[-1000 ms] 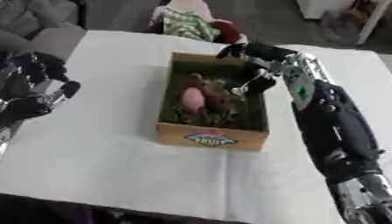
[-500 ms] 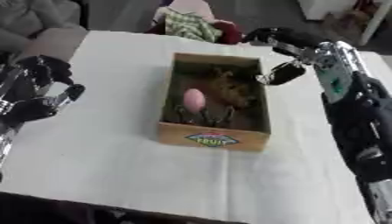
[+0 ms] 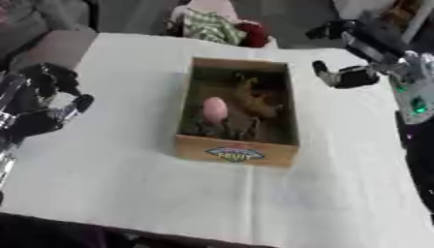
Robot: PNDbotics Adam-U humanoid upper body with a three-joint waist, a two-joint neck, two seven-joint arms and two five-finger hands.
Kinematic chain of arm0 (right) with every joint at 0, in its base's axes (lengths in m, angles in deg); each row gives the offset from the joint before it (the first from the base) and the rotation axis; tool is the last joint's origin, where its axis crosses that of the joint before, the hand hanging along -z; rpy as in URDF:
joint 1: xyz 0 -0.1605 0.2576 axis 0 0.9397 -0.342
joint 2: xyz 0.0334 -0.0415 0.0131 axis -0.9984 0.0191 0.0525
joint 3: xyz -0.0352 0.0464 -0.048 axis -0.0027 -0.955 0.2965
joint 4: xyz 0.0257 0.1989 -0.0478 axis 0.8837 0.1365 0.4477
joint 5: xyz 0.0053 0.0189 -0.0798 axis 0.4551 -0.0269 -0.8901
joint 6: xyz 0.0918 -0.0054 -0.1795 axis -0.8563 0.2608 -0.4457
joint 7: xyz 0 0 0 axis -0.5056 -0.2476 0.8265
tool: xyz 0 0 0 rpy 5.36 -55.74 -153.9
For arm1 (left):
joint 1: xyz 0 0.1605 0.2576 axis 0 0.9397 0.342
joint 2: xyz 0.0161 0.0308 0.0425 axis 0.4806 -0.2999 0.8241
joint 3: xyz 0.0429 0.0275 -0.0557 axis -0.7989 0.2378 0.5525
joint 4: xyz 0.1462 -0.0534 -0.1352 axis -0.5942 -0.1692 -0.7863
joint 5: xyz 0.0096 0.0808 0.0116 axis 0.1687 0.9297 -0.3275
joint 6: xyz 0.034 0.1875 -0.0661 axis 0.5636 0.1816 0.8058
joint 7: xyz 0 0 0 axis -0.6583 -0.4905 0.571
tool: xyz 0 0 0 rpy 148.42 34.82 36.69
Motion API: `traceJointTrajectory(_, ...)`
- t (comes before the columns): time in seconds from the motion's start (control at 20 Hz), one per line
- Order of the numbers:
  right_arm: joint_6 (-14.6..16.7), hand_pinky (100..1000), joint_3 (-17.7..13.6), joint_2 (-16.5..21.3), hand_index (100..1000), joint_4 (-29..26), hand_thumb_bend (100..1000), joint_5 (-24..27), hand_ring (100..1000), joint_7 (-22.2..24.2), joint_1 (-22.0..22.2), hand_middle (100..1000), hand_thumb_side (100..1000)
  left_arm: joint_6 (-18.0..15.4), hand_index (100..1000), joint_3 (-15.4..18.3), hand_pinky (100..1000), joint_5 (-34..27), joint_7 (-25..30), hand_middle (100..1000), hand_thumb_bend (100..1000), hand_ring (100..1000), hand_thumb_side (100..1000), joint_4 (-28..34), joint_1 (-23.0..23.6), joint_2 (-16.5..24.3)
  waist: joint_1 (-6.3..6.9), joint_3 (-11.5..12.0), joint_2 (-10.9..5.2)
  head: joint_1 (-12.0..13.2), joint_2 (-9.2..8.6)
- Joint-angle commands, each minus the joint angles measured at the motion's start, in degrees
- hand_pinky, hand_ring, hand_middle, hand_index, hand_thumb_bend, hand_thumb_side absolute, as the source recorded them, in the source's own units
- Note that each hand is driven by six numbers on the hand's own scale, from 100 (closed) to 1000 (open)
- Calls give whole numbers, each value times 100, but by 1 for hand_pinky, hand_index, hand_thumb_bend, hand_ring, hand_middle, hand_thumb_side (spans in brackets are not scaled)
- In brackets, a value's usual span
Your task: Pick up objects on the table and place them in the box.
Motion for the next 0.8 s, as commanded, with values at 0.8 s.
traceJointTrajectory(0.8, -1119, 681, -601, 41, 827, -2272, 100, 1693, 722, -334, 1677, 676, 100, -281, 649, 197, 700, 71, -39, 530, 507, 554, 166, 283, 255, -177, 143, -153, 156, -126, -186)
